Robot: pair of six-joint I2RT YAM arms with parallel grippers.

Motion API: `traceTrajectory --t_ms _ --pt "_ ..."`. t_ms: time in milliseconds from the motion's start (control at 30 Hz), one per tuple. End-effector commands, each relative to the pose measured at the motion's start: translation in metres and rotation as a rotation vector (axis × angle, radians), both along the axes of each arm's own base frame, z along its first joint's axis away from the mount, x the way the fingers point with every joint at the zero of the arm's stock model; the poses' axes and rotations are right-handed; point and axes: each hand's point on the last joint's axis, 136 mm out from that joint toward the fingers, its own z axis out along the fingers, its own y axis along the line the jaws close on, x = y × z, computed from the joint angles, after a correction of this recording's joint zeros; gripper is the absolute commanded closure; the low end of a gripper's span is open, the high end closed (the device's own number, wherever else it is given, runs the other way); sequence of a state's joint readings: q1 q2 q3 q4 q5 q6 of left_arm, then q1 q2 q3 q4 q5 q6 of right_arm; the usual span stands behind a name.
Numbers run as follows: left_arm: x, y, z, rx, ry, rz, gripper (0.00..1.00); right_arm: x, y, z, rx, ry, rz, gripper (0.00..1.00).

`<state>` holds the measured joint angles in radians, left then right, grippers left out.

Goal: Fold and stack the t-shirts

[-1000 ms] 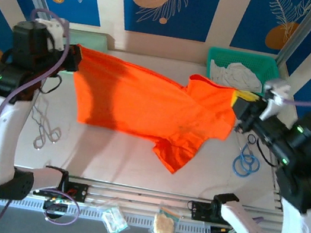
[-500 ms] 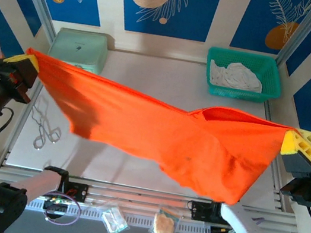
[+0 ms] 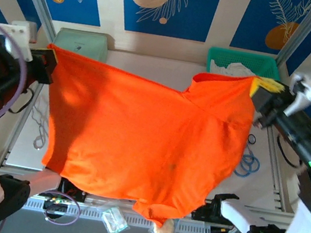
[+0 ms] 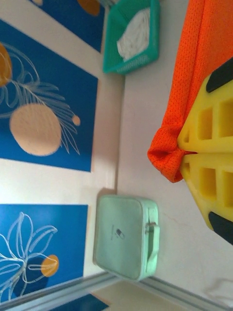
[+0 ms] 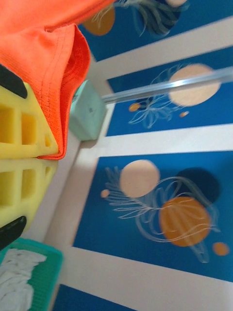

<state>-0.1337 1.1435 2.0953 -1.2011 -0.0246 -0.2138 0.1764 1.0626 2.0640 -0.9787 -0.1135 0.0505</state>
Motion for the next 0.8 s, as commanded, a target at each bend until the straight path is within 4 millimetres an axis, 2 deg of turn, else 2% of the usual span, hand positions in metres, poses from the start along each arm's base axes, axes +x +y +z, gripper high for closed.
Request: traceTrajectory --t_ms 0,133,400,500,633,700,767 --pt "0.045 0.015 -0.024 0.085 0.025 0.091 1.0 0.063 -0.001 -0.028 -0.051 0.056 -0.065 1.0" --pt "0.106 0.014 -0.09 0.12 0.14 0.122 1.0 0.142 0.01 -0.087 -0.098 0.2 -0.079 1.0" --pt "0.234 -0.001 -0.246 0.153 0.358 0.113 1.0 0.309 0.023 -0.227 -0.232 0.475 -0.129 1.0" --pt "0.279 -0.009 -0.296 0.146 0.434 0.099 1.0 0.363 0.028 -0.276 -0.277 0.543 -0.134 1.0" --pt "0.327 -0.014 -0.344 0.147 0.49 0.105 1.0 0.414 0.038 -0.325 -0.306 0.571 -0.128 1.0" --pt "0.345 -0.014 -0.361 0.155 0.506 0.12 1.0 0.431 0.043 -0.336 -0.308 0.555 -0.124 1.0" --pt "0.355 -0.014 -0.369 0.16 0.511 0.124 1.0 0.44 0.046 -0.343 -0.302 0.543 -0.118 1.0"
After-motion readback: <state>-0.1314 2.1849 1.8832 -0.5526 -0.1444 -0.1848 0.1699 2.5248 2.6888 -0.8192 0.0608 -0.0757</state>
